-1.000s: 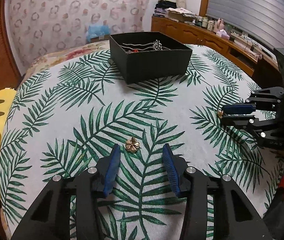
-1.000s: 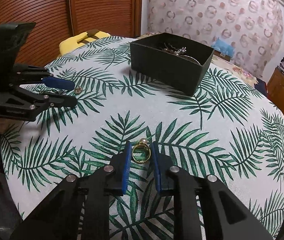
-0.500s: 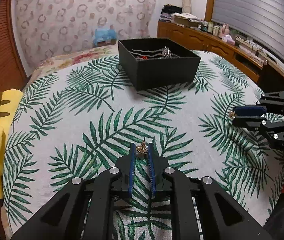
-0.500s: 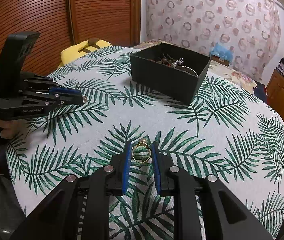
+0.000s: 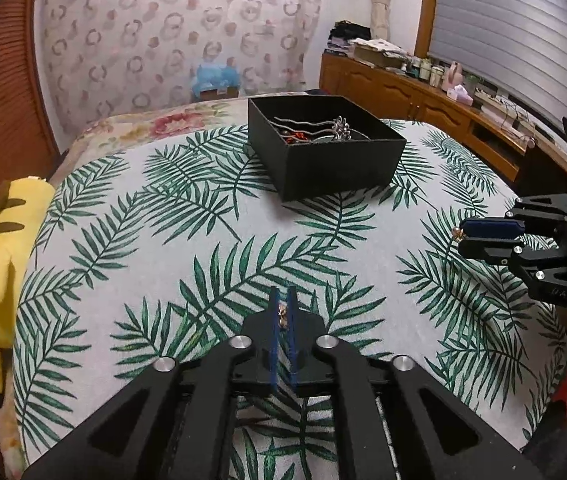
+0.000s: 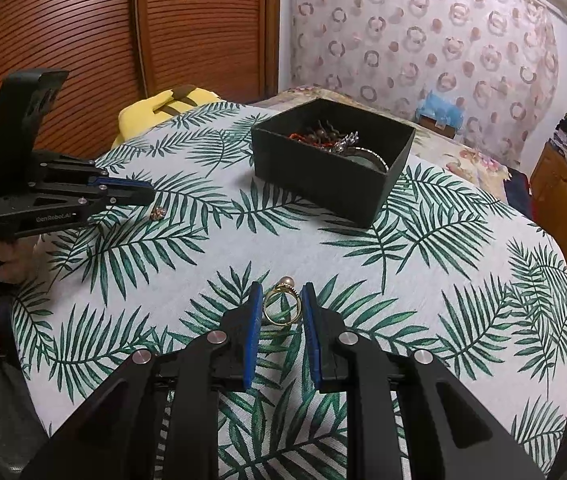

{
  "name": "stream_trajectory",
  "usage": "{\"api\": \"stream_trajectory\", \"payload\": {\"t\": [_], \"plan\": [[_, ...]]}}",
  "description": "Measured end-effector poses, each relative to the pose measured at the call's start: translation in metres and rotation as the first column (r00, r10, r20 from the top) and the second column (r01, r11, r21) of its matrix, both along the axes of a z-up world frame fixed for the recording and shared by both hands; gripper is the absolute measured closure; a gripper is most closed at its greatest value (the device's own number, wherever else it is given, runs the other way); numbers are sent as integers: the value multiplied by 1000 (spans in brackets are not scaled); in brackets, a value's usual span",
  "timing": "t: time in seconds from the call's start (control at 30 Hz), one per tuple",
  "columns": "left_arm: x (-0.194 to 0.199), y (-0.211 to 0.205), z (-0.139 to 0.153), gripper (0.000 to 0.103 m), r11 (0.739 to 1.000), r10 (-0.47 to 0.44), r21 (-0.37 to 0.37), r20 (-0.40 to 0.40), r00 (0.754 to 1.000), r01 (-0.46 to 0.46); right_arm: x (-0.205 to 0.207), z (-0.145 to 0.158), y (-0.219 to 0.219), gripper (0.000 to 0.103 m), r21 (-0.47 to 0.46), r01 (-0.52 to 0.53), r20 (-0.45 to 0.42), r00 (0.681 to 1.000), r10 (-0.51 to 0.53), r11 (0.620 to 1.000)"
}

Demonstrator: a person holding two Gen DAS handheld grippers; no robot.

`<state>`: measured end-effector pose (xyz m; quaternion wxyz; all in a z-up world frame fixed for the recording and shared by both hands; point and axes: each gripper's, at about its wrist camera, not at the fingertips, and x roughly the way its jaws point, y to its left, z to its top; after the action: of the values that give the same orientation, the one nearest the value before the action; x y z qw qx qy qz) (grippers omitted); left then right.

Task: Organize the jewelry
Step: 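Grasp the gold stud with the left tool and carry both items into the box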

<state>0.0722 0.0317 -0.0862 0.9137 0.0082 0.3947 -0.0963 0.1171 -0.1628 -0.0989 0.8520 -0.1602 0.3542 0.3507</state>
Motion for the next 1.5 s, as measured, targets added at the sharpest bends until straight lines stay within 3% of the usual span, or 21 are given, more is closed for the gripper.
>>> {"api": "stream_trajectory", "payload": {"t": [0.07, 0.13, 0.3, 0.33, 0.37, 0.4, 0.63, 0.83, 1.07, 1.4, 1.5], "plan": [[-2, -1, -2, 74, 1000, -5, 2, -2, 1000, 5, -2, -1, 1, 81, -1, -2, -4, 1000, 2, 1000], [-1, -3, -5, 71, 1000, -10, 14, -14, 1000, 11, -3, -2, 2, 81, -2, -7, -5, 1000, 7, 1000], [10, -9, -16, 71, 998, -17, 58, -49, 999, 20, -4, 1, 4, 81, -3, -13, 1, 1000, 13, 1000], [10, -10, -16, 75, 997, -18, 68, -45, 999, 21, -4, 1, 4, 81, -4, -14, 3, 1000, 14, 1000], [11, -11, -16, 88, 996, -21, 81, -43, 999, 24, -3, 2, 4, 81, -4, -17, 4, 1000, 17, 1000], [11, -11, -15, 89, 996, -25, 79, -43, 999, 28, -2, 3, 5, 81, -6, -22, 5, 1000, 22, 1000], [12, -10, -5, 89, 999, -16, 44, -13, 1000, 17, 17, 6, 16, 81, -34, -57, 22, 998, 57, 998], [28, -17, 16, 89, 1000, -22, 21, 28, 999, 21, 43, 26, 16, 81, -2, -51, 60, 997, 51, 999], [62, -23, 38, 89, 1000, -15, 5, 73, 997, 15, 92, 45, 15, 81, 48, -26, 80, 997, 23, 998], [110, -28, 50, 89, 1000, -4, -19, 99, 995, 6, 146, 45, 26, 81, 73, -4, 73, 997, -2, 997], [121, -29, 51, 89, 1000, -5, -21, 97, 995, 7, 156, 43, 25, 72, 95, 9, 55, 998, -14, 995]]}}
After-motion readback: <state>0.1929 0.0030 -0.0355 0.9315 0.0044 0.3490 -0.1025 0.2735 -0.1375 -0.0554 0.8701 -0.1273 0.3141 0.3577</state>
